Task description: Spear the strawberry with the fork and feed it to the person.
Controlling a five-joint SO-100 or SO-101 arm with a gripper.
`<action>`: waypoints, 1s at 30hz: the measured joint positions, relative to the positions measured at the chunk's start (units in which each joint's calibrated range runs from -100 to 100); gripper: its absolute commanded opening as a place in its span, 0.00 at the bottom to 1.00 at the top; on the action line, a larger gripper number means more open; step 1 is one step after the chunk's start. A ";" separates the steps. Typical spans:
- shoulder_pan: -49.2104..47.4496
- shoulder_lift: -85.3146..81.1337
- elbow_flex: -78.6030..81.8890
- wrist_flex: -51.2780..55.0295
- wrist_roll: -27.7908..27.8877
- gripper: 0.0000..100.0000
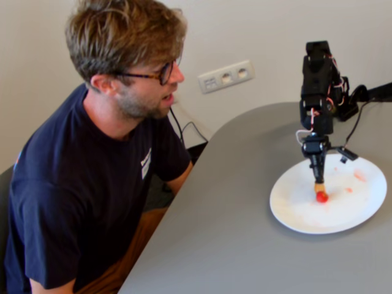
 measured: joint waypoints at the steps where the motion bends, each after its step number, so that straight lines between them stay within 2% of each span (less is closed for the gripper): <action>1: 0.00 0.17 -0.27 0.34 0.00 0.01; 6: 0.00 0.00 -1.00 1.03 0.00 0.01; 10: -0.25 -2.95 -4.08 6.26 0.21 0.01; 16: -0.25 -12.90 -17.12 15.44 4.90 0.01; 20: 2.52 -19.05 -23.82 18.02 10.84 0.01; 21: 4.95 -21.74 -24.82 18.02 14.91 0.01; 24: 10.15 -24.61 -24.91 17.67 21.01 0.01; 25: 13.67 -25.12 -24.91 15.27 24.04 0.01; 26: 13.84 -25.12 -24.91 14.41 24.66 0.01; 28: 17.44 -25.12 -24.91 8.32 28.00 0.01; 29: 21.89 -25.12 -24.91 1.03 30.97 0.01; 30: 22.39 -25.12 -24.91 0.09 31.39 0.01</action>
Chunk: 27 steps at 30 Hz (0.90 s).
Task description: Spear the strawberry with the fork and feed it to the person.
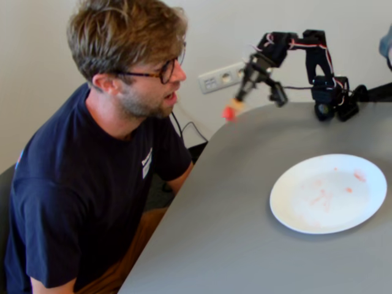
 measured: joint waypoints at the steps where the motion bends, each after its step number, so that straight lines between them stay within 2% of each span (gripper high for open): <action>1: 0.75 0.00 0.00 -1.89 0.89 0.01; 6: 6.88 0.00 0.00 -11.93 3.60 0.01; 12: 12.16 0.08 0.00 -14.24 3.75 0.01; 15: 16.60 3.12 0.00 -21.62 3.75 0.01; 27: 22.47 16.77 -2.99 -39.55 4.17 0.01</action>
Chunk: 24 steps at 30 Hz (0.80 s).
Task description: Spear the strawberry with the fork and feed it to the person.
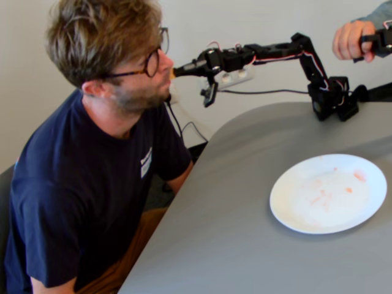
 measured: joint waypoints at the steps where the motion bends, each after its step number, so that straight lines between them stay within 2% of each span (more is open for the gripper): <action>1: 0.17 0.59 0.00 -0.60 0.00 0.01; 12: 0.59 -2.02 2.17 -0.26 -0.63 0.01; 19: -3.52 -14.75 6.34 17.59 -5.32 0.01; 24: -9.14 -28.15 6.34 35.44 -9.07 0.01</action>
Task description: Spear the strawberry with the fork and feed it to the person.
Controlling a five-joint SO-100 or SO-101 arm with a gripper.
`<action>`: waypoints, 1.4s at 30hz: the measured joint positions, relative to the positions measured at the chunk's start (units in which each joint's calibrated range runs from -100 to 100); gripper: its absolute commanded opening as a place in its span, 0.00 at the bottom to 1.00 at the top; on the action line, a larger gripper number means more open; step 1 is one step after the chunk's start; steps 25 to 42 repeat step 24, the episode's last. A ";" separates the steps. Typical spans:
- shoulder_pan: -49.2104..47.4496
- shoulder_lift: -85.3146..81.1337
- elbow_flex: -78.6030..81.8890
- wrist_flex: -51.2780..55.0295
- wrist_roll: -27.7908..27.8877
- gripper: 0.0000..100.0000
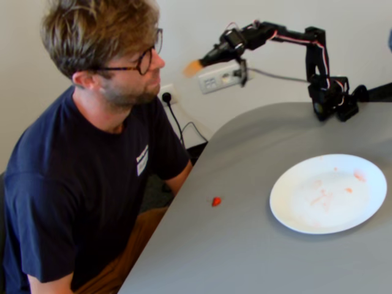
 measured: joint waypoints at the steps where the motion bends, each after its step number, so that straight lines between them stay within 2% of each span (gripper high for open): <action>1: -1.76 -2.95 0.00 3.95 -0.57 0.01; 6: -12.24 -17.78 -0.09 22.31 -4.48 0.01; 14: -23.56 -28.82 -0.18 38.52 -9.23 0.01; 18: -38.57 -30.17 4.98 48.22 -14.60 0.01; 21: -44.95 -29.84 16.76 48.91 -18.20 0.01; 24: -45.28 -28.82 23.37 45.22 -18.25 0.01; 42: -45.28 -28.82 23.37 45.22 -18.25 0.01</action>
